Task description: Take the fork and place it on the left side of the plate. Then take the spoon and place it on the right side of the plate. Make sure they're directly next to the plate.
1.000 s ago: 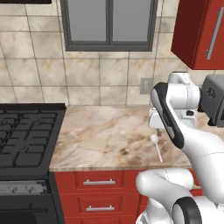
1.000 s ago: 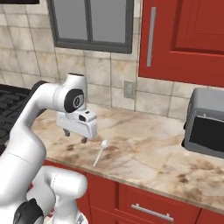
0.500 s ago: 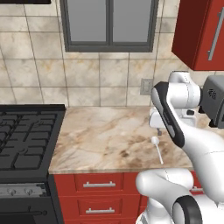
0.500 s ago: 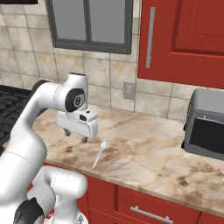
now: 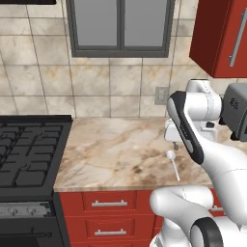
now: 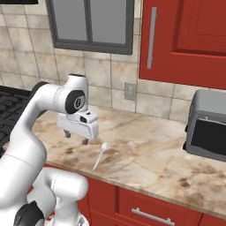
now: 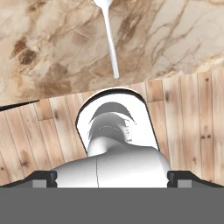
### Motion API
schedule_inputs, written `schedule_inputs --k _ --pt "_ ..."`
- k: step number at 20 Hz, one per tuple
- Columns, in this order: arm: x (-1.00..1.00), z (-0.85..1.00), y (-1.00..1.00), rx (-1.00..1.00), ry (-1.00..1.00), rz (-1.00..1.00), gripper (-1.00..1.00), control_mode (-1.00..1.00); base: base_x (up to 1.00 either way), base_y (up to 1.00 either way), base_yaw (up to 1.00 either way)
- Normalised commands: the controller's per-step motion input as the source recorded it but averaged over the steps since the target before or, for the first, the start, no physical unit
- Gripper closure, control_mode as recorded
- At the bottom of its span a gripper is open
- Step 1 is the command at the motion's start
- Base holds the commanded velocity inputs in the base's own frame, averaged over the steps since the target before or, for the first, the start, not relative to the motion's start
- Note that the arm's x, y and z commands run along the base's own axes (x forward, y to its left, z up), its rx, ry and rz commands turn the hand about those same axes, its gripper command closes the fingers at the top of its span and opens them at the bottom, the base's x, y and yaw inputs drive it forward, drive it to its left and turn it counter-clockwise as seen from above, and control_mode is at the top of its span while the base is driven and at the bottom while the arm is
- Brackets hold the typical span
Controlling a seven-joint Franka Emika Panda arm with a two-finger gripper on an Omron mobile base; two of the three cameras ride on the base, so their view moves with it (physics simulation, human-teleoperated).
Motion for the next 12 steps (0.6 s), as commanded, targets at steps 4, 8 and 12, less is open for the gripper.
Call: schedule_inputs --k 4,8,12 --pt "0.0 0.0 0.0 0.0 0.0 0.0 -1.0 1.0 0.0 0.0 0.0" --pt "0.0 0.0 0.0 0.0 0.0 0.0 -1.0 -1.0 0.0 0.0 0.0" --pt "0.0 0.0 0.0 0.0 0.0 0.0 -1.0 -1.0 0.0 0.0 0.0"
